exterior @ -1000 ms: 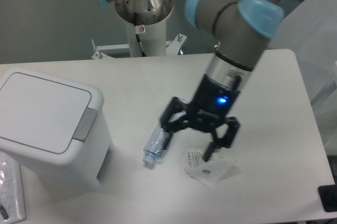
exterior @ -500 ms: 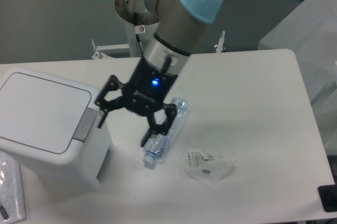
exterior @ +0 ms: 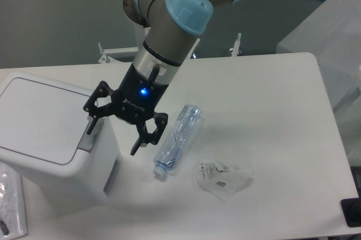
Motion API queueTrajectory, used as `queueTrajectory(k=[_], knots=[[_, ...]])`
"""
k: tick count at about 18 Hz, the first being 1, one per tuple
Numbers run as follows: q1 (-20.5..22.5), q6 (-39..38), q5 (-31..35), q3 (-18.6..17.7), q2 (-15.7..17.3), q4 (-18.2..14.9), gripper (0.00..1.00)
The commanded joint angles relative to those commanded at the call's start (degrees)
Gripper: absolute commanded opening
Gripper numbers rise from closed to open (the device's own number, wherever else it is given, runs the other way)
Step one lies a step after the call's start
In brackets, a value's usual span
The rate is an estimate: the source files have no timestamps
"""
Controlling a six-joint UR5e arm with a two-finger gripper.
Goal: Open the trash can
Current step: 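Push the gripper finger against the lid edge to flip it open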
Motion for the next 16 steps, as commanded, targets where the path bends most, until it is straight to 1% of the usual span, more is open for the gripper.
queueTrajectory(k=[3,7,11,14,16], knots=[[0.0,0.0,0.2,-0.7,-0.1,0.2,1.0],[-0.8,0.0,2.9,-0.7,-0.3,0.3,1.0],[-0.9,-0.1,2.9,-0.7,-0.4,0.1,1.0],[-0.8,-0.7,2.7,1.0,-0.4,0.0,1.0],[-0.6,-1.1,2.5,3.2,-0.4,-0.1,1.0]])
